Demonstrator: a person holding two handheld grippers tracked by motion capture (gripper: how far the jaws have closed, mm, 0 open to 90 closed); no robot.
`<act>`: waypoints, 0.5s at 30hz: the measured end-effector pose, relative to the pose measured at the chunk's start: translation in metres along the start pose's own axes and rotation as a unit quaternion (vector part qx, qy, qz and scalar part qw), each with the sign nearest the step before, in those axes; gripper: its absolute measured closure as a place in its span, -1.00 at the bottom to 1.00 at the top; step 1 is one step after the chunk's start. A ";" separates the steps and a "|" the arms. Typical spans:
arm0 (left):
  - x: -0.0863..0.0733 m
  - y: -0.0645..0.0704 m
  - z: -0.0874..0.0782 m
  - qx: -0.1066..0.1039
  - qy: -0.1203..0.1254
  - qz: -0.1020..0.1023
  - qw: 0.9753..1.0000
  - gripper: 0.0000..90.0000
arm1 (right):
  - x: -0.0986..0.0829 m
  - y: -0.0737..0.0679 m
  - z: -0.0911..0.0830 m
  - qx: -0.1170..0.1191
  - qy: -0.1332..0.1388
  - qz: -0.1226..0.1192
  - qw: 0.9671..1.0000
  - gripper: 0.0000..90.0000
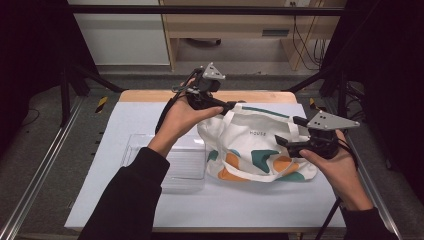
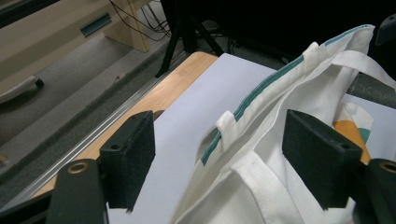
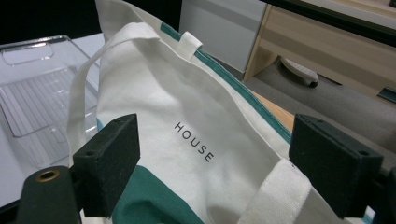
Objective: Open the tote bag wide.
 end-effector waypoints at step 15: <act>0.006 -0.009 0.020 -0.015 -0.028 0.009 0.999 -0.24 | 0.019 0.001 0.019 -0.002 -0.027 -0.034 0.999 -0.19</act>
Point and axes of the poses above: each handheld gripper's, and its own axes: z roughly forward along the jaws, x roughly out of its top, y roughly to its right, the point moved 1 cm from there along z, roughly forward along the jaws, and after that the axes turned 9 degrees about z, right-handed, at the moved point
